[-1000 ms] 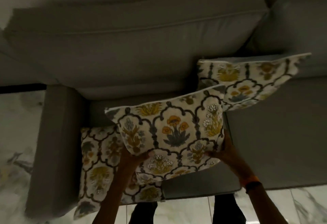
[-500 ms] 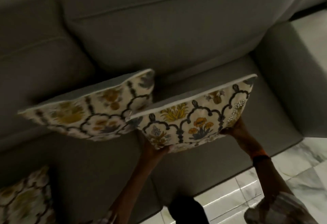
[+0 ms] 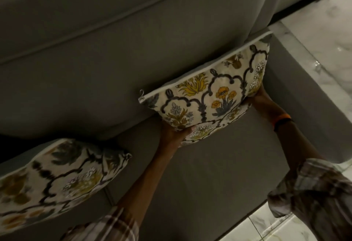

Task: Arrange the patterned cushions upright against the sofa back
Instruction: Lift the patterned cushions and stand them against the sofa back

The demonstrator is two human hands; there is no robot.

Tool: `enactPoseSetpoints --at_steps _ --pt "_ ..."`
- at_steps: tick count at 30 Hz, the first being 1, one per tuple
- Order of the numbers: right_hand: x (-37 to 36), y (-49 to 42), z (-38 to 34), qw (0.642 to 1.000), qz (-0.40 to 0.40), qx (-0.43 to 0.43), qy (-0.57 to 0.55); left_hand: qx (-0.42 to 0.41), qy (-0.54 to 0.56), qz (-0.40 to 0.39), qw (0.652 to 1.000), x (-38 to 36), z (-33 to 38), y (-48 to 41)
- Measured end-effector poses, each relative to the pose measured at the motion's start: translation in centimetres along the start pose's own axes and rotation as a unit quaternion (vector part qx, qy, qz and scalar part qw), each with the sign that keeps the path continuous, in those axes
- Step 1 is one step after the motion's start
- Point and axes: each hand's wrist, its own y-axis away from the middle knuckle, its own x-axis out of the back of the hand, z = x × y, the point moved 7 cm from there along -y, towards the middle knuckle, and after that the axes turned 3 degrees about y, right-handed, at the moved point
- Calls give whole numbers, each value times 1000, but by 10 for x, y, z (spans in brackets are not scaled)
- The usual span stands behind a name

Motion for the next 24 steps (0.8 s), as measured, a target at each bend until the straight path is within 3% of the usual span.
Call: enactPoseSetpoints --at_steps 8,15,19,24 --pt "34 -30 8 989 98 -5 -111 -1 7 -29 1000 -60 2 -38" --pt "1 15 32 965 252 27 -64 7 -28 5 1000 -40 -7 -28" --pt "-69 81 72 951 302 -44 49 -51 -167 3 985 15 -17 11" --pt "-224 187 78 958 206 -36 197 -70 -401 -50 912 106 -72 106"
